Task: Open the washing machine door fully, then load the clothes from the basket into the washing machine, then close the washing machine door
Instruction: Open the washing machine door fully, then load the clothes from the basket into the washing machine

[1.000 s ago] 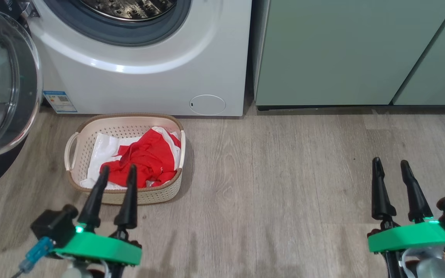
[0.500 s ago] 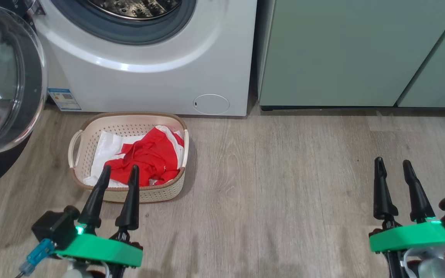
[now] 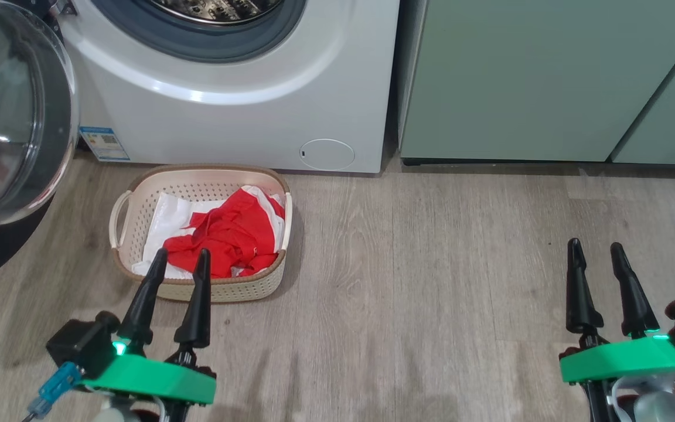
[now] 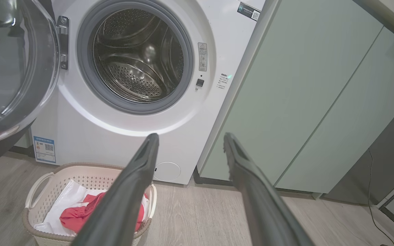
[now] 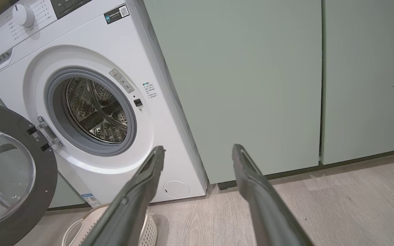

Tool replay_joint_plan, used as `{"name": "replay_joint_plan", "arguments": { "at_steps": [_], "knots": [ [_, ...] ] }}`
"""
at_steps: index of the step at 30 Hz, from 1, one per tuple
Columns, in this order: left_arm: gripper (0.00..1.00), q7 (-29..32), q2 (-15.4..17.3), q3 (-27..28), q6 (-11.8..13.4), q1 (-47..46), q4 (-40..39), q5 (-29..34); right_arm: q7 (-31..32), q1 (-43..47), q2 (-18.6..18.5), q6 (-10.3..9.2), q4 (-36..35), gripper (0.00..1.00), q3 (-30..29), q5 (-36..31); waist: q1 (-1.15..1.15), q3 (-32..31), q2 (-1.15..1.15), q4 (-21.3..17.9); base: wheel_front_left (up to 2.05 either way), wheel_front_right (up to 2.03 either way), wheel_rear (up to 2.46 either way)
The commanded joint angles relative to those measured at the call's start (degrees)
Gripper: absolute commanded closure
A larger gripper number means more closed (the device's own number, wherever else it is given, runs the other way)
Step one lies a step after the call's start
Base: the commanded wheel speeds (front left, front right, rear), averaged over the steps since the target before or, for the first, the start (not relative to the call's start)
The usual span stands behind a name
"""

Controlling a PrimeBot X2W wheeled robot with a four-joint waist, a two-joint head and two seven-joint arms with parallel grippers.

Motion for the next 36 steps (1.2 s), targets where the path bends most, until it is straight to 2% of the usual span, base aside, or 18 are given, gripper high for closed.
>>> {"name": "replay_joint_plan", "arguments": {
  "at_steps": [1,18,36],
  "knots": [
    [0.00,-0.3,0.0,1.8,0.0,-1.5,-2.0,-0.3,-0.5,-0.7,-0.2,0.41,-2.0,0.00,1.4,-0.4,0.00,0.1,0.00,0.2,0.00,0.00,0.00],
    [0.00,-0.3,0.0,2.2,-0.1,-1.7,-1.3,-3.5,-0.5,-0.9,-0.2,0.41,-1.8,0.00,1.7,-0.3,0.00,0.4,0.00,1.3,0.18,-0.16,-0.02],
    [0.00,-0.3,0.0,2.7,-0.1,-2.2,-2.1,-2.5,-0.5,-1.2,-0.2,0.41,-1.6,0.00,2.5,-0.2,0.00,0.6,0.00,2.0,1.92,-1.82,-0.10]
  ]
}}
